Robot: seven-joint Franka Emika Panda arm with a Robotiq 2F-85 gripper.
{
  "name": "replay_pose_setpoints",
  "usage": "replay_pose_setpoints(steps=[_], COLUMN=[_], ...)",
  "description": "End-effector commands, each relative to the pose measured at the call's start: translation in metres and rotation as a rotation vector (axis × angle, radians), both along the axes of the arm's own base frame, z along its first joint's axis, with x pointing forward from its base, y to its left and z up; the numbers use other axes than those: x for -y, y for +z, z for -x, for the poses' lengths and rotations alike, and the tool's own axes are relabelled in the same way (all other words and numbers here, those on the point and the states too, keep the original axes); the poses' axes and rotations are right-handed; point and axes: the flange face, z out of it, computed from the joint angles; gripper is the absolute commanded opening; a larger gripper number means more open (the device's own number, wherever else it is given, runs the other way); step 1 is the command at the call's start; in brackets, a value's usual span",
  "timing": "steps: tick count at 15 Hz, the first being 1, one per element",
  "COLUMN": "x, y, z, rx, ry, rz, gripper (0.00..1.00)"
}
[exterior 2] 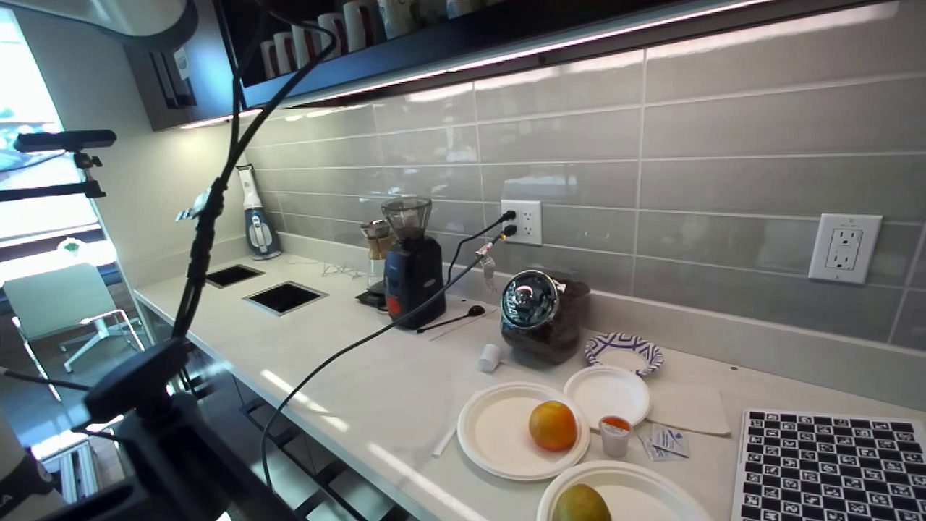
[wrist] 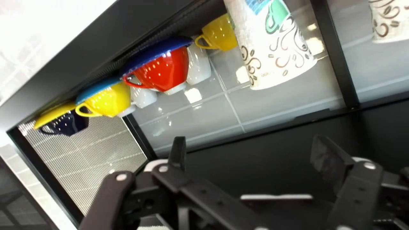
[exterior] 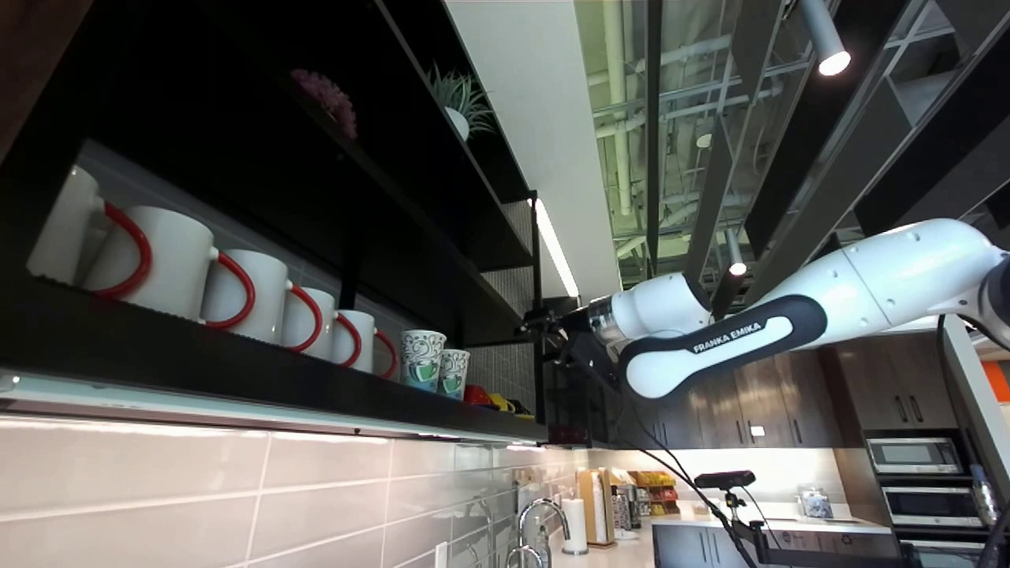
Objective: Pick up the two cups from the counter and put them on the shelf
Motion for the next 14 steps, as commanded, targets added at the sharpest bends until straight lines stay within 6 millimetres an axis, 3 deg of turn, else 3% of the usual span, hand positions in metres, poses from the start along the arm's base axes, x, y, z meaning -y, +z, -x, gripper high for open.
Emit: replay_pose_setpoints(steps=[1, 8, 14], x=[-0.002, 0.023, 0.046], y=[0.01, 0.027, 0.016], z=[0.019, 0.053, 0.06], rx=[-0.059, 0.035, 0.083], ry=[0.064, 0.107, 0.159], rz=[-0.146, -0.402, -0.646], gripper=[1.0, 1.0, 1.0])
